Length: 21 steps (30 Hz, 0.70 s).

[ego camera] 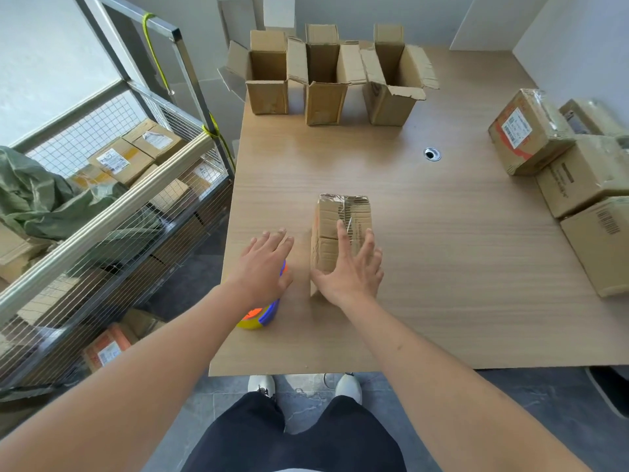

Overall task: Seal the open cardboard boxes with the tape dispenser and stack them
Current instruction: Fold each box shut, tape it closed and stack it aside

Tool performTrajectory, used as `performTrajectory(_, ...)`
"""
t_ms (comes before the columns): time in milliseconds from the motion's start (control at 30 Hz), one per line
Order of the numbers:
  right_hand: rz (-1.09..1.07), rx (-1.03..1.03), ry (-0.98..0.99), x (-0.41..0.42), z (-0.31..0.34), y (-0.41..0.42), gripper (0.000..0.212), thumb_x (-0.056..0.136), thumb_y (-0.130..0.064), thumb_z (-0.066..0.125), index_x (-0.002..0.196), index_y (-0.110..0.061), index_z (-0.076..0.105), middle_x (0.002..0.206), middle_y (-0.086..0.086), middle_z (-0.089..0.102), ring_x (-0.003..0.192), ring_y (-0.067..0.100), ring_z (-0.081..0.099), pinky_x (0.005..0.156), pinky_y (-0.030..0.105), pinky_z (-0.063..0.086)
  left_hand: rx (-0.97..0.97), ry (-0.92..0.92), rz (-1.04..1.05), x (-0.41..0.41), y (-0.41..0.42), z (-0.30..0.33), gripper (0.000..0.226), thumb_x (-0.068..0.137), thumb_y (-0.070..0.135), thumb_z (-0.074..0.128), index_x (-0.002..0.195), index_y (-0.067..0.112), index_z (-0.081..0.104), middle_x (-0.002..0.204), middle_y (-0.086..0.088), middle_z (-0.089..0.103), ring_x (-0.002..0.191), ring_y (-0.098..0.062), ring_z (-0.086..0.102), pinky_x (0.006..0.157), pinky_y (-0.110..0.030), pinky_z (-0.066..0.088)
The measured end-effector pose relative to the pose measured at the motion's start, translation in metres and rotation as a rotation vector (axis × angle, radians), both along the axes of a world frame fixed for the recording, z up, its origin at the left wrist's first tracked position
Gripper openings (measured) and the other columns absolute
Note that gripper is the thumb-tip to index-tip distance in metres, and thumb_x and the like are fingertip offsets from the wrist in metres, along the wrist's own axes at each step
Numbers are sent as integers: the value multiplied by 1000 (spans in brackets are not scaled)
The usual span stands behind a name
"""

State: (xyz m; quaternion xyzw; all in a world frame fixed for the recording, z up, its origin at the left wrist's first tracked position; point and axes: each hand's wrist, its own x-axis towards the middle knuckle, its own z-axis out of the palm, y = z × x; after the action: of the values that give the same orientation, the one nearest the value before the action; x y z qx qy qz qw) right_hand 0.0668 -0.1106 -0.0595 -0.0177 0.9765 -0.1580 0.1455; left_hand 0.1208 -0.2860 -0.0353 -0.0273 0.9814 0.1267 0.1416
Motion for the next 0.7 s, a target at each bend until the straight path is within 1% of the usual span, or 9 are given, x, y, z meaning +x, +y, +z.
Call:
performTrajectory(100, 36, 47, -8, -2, 5, -2, 104, 70, -73, 68, 150, -61, 2, 164, 2, -18, 143, 45, 17, 112, 54, 27, 1, -12, -17, -8, -6, 9, 70, 104, 35, 49, 164, 19, 16, 172, -2, 9, 158, -29, 8, 127, -43, 8)
performTrajectory(233, 39, 71, 10, -8, 21, -1, 97, 69, -70, 65, 150, -58, 15, 165, 2, -9, 137, 43, 28, 109, 52, 31, -6, 0, -39, -23, -15, 25, 68, 105, 35, 50, 163, 20, 18, 171, -4, 12, 157, -30, 10, 128, -44, 9)
performTrajectory(333, 9, 74, 19, -14, 41, 1, 93, 67, -70, 62, 149, -57, 21, 166, 3, -3, 135, 43, 32, 108, 52, 32, -15, 17, -71, -37, -18, 39, 68, 104, 36, 50, 163, 21, 20, 170, -4, 15, 157, -29, 13, 127, -44, 12)
performTrajectory(433, -19, 74, 51, -18, 69, 3, 93, 65, -72, 62, 149, -56, 25, 166, 1, 3, 136, 41, 33, 110, 51, 32, -1, 20, -105, -50, -17, 58, 68, 104, 37, 50, 163, 22, 19, 170, -1, 15, 156, -29, 14, 125, -43, 16)
performTrajectory(533, -57, 73, 87, -21, 103, 5, 94, 66, -74, 63, 151, -53, 28, 165, -2, 11, 138, 39, 33, 110, 49, 32, -9, 27, -177, -62, -15, 82, 67, 105, 38, 49, 163, 22, 19, 170, -1, 16, 156, -30, 16, 123, -43, 19)
performTrajectory(700, -105, 49, 137, -22, 157, 24, 94, 68, -74, 64, 153, -50, 29, 164, -2, 15, 137, 36, 35, 109, 50, 34, -32, 110, -261, -82, -3, 129, 65, 105, 38, 48, 162, 21, 22, 169, -2, 21, 155, -31, 19, 125, -45, 21)
